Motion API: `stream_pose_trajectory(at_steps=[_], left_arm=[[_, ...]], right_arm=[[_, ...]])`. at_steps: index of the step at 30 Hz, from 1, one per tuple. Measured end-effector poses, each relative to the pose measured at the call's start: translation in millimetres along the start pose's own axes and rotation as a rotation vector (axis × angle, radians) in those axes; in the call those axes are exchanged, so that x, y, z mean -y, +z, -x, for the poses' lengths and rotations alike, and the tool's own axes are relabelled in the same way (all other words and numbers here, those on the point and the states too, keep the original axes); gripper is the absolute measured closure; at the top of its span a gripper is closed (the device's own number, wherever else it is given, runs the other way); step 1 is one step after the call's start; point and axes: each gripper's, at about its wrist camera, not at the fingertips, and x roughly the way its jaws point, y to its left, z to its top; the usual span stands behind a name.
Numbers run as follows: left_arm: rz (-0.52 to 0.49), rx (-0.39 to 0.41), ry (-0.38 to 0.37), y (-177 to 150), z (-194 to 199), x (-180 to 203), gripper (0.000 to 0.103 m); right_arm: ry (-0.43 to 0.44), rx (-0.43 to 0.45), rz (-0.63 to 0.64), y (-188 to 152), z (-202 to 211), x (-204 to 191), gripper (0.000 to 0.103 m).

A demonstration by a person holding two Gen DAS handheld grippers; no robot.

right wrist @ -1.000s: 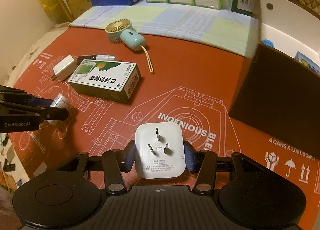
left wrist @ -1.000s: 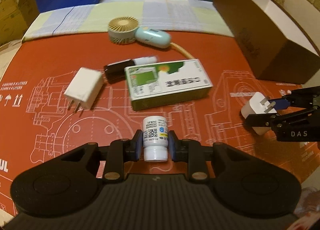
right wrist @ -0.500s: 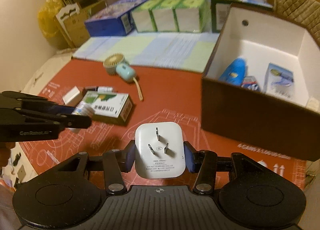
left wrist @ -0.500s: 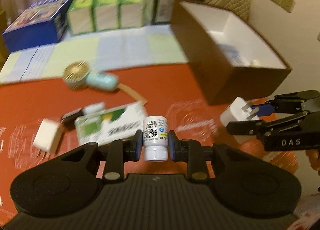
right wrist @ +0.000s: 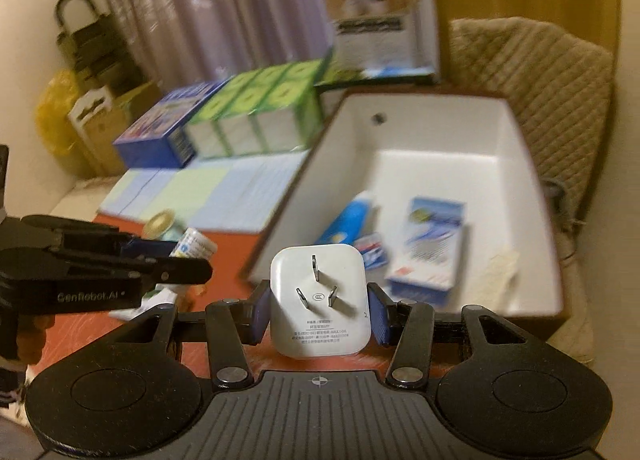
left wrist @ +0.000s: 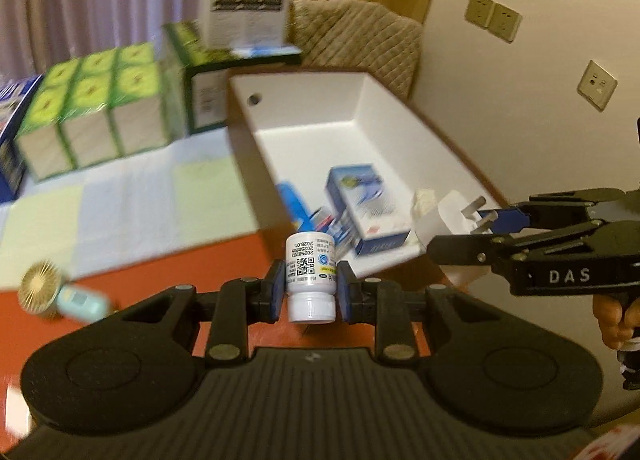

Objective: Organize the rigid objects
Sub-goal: 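Lower the pill bottle and plug adapter into the brown box and open both grippers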

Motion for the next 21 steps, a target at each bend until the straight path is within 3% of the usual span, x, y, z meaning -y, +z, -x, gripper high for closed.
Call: stream_pose_trajectory(at_steps=[8,21], left_arm=[[-0.049,-0.006,-0.005,50,-56,23,0.081],[-0.073,-0.118,0.051,107,-162,18,0.081]], right_arm=[[-0.071,0.019,-0.026,34,-16,53,0.057],[-0.142,-0.051,-0.005,78,-93,121,0.057]])
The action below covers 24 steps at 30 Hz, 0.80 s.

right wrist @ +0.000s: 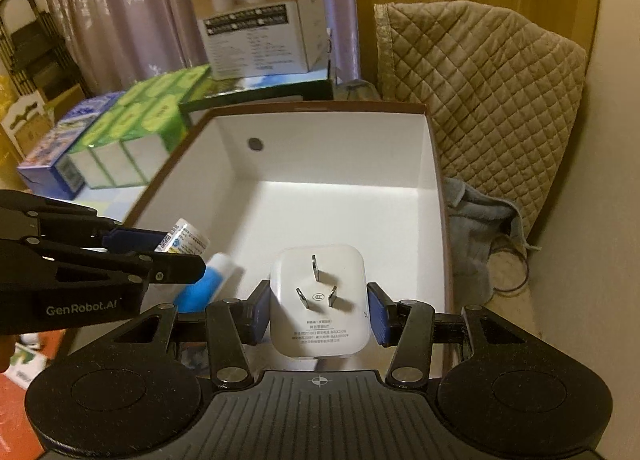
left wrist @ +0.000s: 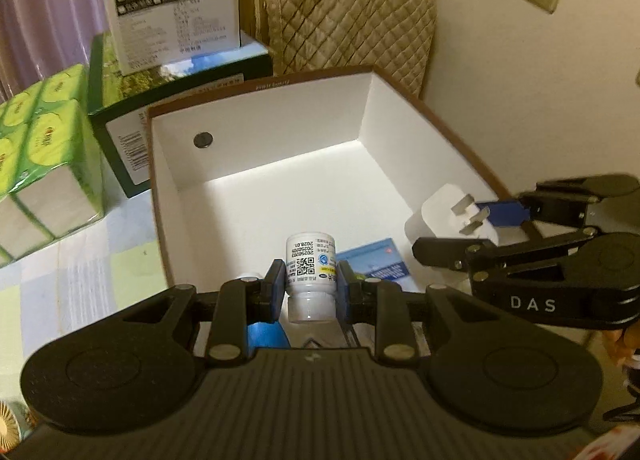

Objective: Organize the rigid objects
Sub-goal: 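Lower the pill bottle and plug adapter into the brown box and open both grippers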

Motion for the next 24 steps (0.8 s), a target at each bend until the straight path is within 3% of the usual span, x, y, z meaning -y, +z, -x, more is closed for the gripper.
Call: stream_pose_trajectory(at_steps=[8,16,20,24], left_arm=[[0.012,-0.069,0.024,19,-46,-9,0.081],[0.023,-0.071,0.014,25,-63,-14,0.08],[0.051,-0.072,0.01,27,-67,-19,0.064],[0.043,-0.073,0.003,26,-67,-19,0.063]], right_arm=[[-0.074,-0.041,0.135,23,-45,7,0.057],[-0.079,-0.046,0.195,35,-63,8,0.057],[-0.108,-0.028,0.216,39,-68,9,0.057],[-0.104,-0.031,0.2,41,-67,11,0.055]])
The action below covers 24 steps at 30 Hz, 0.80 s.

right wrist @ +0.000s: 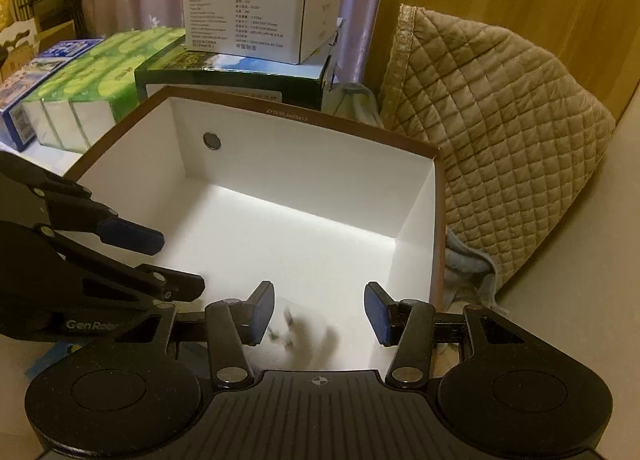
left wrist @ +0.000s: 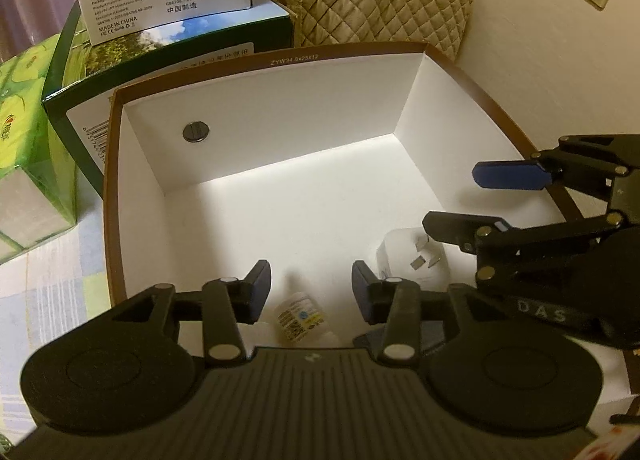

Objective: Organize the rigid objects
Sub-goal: 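Lower the pill bottle and plug adapter into the brown box and open both grippers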

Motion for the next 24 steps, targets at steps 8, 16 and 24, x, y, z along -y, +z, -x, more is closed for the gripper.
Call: stream_pose_trajectory(at_steps=[8,16,24], left_arm=[[-0.006,0.015,-0.024,-6,13,0,0.061],[0.015,0.043,-0.05,-15,42,2,0.061],[0.045,0.088,-0.056,-31,85,8,0.061]], right_arm=[[0.065,0.004,-0.095,-9,18,5,0.048],[0.121,0.039,-0.197,-23,50,6,0.04],[0.169,0.097,-0.299,-39,90,2,0.031]])
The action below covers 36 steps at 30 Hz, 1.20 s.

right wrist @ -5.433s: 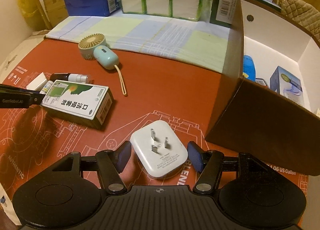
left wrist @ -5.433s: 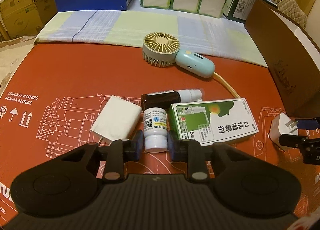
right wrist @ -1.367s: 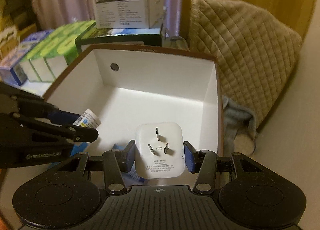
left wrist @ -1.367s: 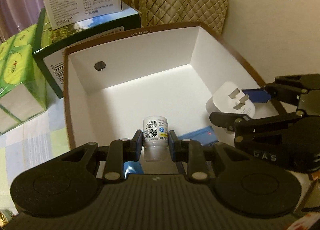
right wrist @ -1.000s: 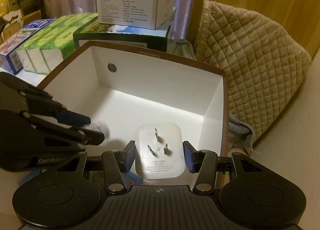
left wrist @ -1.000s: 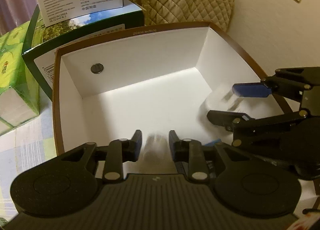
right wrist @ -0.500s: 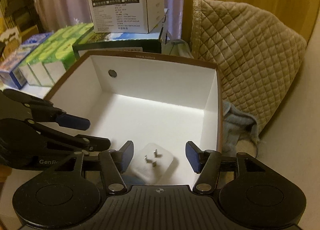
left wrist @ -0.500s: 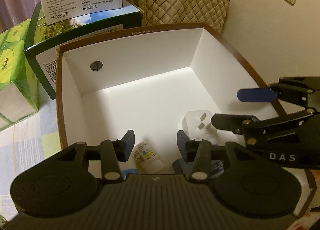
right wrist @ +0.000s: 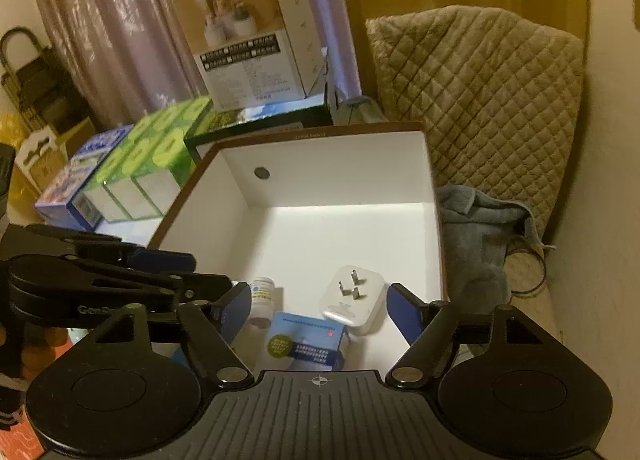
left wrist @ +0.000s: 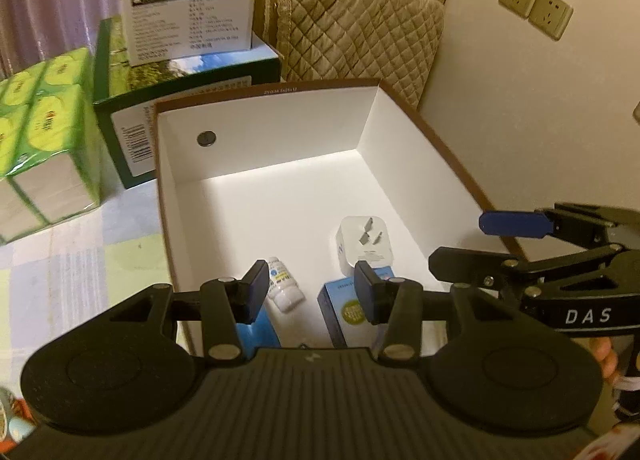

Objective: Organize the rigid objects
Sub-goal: 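Lower the pill bottle and plug adapter into the brown box and open both grippers, then withdraw both grippers from the brown box back over the mat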

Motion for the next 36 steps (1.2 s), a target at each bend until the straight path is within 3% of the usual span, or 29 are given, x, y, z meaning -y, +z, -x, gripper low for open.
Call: stream_pose_trajectory(at_steps=[10,20,36], left_arm=[[0.034,0.049,0.052,-32,58,10,0.061],[0.059,0.054,0.081,-72,98,13,0.061],[0.106,0.027,0.076,-143,149,-14,0.061]], right_arm=[[0.02,0.053,-0.038,-21,44,-12,0.03],[0.08,0.027,-0.041,-46,68,-33,0.03],[0.076,-0.035,-0.048,-106,91,-96,0.03]])
